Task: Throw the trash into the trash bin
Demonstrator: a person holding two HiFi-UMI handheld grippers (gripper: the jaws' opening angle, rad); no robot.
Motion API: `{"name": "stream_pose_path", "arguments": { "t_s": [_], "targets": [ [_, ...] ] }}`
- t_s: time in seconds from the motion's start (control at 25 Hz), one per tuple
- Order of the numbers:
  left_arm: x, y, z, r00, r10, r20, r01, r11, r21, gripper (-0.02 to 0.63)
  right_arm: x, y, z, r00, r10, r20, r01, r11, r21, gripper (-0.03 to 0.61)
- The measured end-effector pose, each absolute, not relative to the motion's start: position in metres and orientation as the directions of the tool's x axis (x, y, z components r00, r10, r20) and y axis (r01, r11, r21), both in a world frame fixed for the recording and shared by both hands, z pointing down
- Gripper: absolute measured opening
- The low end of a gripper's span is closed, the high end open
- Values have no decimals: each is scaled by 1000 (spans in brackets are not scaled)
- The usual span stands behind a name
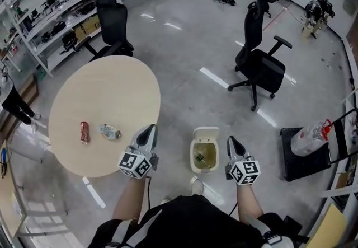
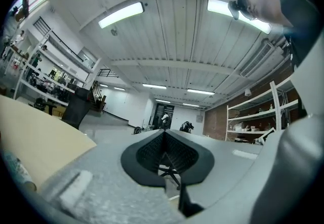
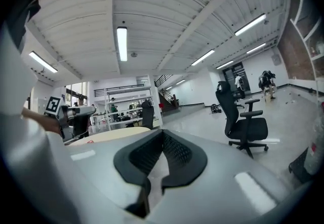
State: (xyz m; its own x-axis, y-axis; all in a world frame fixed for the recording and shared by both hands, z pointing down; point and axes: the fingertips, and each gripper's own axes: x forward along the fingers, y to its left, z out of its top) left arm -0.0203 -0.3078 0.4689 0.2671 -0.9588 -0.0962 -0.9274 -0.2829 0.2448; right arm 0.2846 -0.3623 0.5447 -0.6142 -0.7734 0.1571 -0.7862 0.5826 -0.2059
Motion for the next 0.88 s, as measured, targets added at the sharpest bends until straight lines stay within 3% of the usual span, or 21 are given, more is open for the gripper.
{"name": "stream_pose_path", "arguments": {
  "t_s": [0.2, 0.68, 0.88],
  "targets": [
    [-40, -247, 449, 317, -942, -113, -920, -334, 206, 0, 259, -308, 515, -566, -821, 70, -797, 524, -302, 6],
    [-52, -165, 448, 437, -884, -164, -854, -465, 234, 0, 264, -188, 489, -459, -885, 74, -873, 434, -225, 6],
    [-62, -153, 454, 402, -902, -159, -866, -430, 254, 0, 265, -185, 472, -459, -888, 26, -869, 443, -223, 6]
  ]
}}
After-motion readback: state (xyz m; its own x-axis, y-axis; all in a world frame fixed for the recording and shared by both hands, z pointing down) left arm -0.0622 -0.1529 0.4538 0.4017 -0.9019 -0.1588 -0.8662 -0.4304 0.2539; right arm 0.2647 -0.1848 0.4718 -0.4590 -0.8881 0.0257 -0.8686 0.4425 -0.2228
